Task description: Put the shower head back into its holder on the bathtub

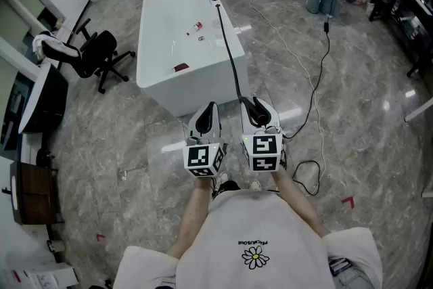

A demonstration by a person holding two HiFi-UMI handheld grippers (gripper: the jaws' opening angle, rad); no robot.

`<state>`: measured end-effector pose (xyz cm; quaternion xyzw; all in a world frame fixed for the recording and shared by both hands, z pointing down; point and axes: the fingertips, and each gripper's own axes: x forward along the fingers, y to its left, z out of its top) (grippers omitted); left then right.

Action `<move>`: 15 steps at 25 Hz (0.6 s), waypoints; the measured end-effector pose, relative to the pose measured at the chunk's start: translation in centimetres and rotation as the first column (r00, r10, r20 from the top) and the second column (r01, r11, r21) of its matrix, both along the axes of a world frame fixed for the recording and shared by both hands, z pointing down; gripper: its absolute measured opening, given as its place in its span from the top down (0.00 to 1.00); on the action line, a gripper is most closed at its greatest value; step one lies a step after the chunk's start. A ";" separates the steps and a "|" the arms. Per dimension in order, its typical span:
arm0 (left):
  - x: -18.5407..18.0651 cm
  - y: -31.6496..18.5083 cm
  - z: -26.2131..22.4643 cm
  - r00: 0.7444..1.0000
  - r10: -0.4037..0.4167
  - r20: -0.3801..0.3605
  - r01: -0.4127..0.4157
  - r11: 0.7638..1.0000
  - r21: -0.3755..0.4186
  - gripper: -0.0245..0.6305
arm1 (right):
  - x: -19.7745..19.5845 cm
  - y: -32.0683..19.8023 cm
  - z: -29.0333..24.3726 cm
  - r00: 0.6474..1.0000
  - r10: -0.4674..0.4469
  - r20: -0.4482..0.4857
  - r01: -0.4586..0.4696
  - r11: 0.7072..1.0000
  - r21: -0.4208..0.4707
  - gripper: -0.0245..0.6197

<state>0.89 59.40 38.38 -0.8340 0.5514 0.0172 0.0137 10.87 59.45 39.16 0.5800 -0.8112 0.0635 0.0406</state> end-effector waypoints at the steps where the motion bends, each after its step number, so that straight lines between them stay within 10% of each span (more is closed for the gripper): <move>1: 0.1 0.0 0.1 1.000 0.001 0.001 -0.001 1.000 -0.003 0.96 | 0.0 0.0 0.0 1.000 -0.001 -0.001 0.001 1.000 0.001 0.78; 15: 0.5 0.7 1.9 1.000 0.007 0.004 -0.007 0.999 -0.042 0.96 | 1.2 0.4 0.1 0.999 0.021 0.047 -0.021 1.000 0.004 0.78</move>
